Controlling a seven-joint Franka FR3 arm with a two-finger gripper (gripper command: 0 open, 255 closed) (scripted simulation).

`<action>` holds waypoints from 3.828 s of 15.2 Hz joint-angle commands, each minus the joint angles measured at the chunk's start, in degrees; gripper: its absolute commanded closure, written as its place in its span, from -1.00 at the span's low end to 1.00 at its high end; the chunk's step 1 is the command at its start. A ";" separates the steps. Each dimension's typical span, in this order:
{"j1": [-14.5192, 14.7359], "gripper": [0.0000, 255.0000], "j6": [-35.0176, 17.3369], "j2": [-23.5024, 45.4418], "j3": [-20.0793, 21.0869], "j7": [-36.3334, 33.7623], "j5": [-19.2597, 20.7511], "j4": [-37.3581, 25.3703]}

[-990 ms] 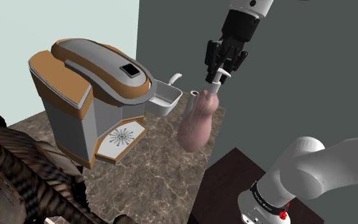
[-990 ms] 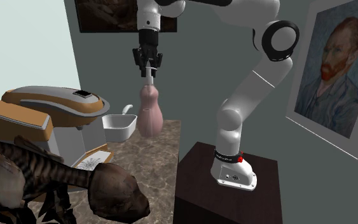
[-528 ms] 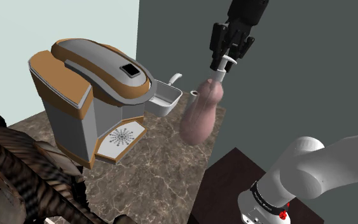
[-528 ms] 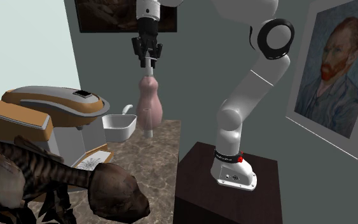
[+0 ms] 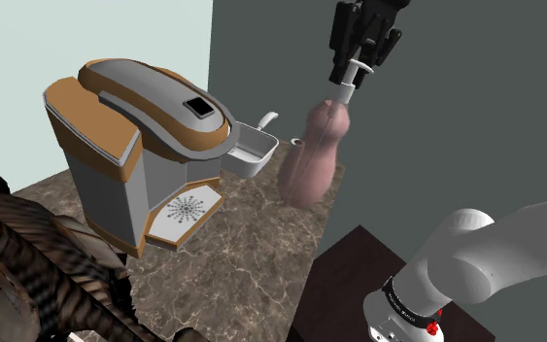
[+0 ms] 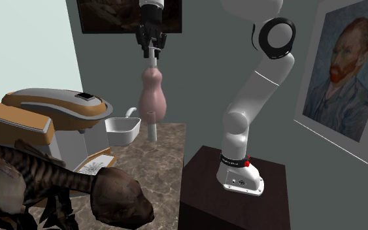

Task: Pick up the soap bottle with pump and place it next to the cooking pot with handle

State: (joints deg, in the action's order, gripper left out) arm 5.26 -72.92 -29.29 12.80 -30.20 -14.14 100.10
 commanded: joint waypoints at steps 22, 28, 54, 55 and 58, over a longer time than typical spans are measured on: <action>-3.22 1.00 -3.62 15.95 -4.62 8.63 4.65 -10.73; -4.72 1.00 -8.55 23.39 -6.47 12.84 6.05 -12.65; -5.20 1.00 -28.51 23.00 -6.93 16.62 5.99 8.03; -5.19 1.00 -29.27 23.00 -6.91 16.71 5.97 8.79; -5.15 1.00 -31.55 23.09 -6.87 16.97 5.89 11.00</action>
State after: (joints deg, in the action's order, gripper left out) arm 0.09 -103.56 -6.15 5.90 -13.32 -8.20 110.24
